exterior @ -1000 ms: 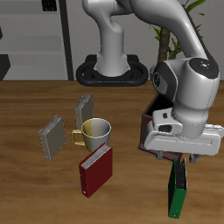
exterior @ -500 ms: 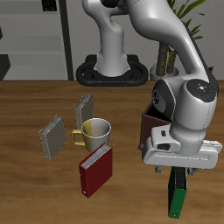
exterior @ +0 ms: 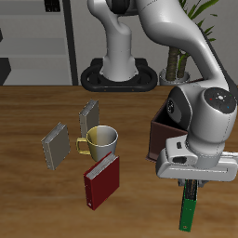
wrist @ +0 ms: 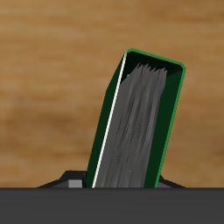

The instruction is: Place the green book into the left desk caddy's back compartment

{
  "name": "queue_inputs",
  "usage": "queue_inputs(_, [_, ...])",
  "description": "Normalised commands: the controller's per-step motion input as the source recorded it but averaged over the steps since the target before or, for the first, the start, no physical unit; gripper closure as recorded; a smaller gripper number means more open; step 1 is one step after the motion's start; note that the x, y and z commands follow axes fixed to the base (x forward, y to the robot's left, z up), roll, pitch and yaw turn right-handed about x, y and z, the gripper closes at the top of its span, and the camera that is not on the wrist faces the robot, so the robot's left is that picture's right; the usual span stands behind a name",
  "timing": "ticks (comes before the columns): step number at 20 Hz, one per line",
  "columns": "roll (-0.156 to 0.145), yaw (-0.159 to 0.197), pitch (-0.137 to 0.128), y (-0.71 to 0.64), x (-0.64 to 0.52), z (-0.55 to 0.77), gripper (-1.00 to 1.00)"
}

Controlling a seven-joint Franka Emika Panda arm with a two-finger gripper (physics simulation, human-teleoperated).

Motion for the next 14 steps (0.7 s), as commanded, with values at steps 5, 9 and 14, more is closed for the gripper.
queue_inputs(5, [0.006, -0.013, -0.041, -0.03, -0.02, 0.19, 1.0])
queue_inputs(9, [-0.001, -0.027, -0.057, -0.06, -0.13, 0.38, 1.0])
queue_inputs(14, [-0.013, -0.005, -0.08, -0.14, -0.26, 0.57, 1.0])
